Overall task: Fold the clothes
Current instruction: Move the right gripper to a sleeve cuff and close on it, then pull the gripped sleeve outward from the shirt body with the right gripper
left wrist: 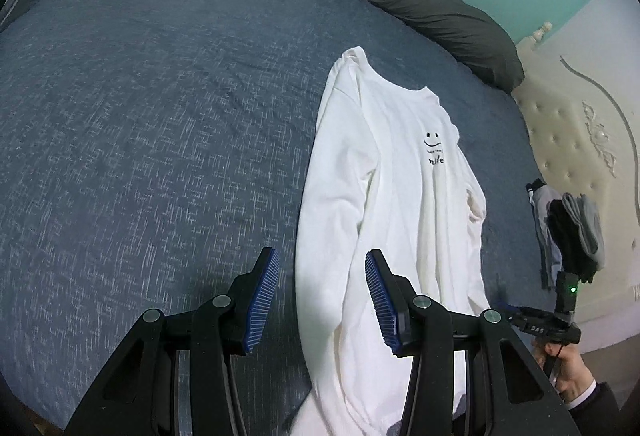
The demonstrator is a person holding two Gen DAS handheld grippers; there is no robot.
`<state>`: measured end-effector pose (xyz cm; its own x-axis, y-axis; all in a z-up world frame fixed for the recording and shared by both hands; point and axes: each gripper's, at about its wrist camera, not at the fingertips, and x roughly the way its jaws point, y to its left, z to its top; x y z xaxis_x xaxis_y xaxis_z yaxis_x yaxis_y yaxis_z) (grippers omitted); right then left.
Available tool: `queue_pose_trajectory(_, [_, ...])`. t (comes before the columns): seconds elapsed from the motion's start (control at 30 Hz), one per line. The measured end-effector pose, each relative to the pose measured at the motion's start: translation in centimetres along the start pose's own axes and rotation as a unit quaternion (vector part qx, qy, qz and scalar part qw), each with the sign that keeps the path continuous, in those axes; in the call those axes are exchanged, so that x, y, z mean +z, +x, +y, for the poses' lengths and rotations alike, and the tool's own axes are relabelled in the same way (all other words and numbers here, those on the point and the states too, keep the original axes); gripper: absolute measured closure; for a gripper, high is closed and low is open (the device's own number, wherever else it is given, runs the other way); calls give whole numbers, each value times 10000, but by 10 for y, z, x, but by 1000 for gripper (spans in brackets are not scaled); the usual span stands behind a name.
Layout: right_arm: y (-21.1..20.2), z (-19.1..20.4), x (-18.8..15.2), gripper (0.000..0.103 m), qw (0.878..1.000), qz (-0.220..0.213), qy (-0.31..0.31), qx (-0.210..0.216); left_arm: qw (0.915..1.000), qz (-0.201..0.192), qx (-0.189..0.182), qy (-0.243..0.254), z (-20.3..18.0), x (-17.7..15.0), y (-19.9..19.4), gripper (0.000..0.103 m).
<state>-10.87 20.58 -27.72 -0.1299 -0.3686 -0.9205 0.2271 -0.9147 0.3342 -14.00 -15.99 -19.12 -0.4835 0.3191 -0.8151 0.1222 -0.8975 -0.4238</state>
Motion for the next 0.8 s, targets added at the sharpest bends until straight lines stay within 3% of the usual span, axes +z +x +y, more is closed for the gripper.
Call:
queue_pose_trajectory(0.17, [11,5,-11,69,9997,146,-112,-144,10000,15,-2,57,-6,-7,-5,54])
queue_pose_trajectory(0.23, [13,6,-15,89,9996,140,-212,-141,10000,25,4,84,-8,-10,-6,54])
queue_pose_trajectory(0.33, [8,3,-16,99,9996,50,-240,-127,10000,13,20,97,-7,-11,-10,54])
queue_pose_trajectory(0.53, [-29,-19,-10,100,9989,-439,-26,-136,10000,20,39,85,-7,-12,-12,54])
queue_pose_trajectory(0.8, [-97,-73,2,100,9925,-1061,215,-574,9999,92,87,108,-9,-13,-9,54])
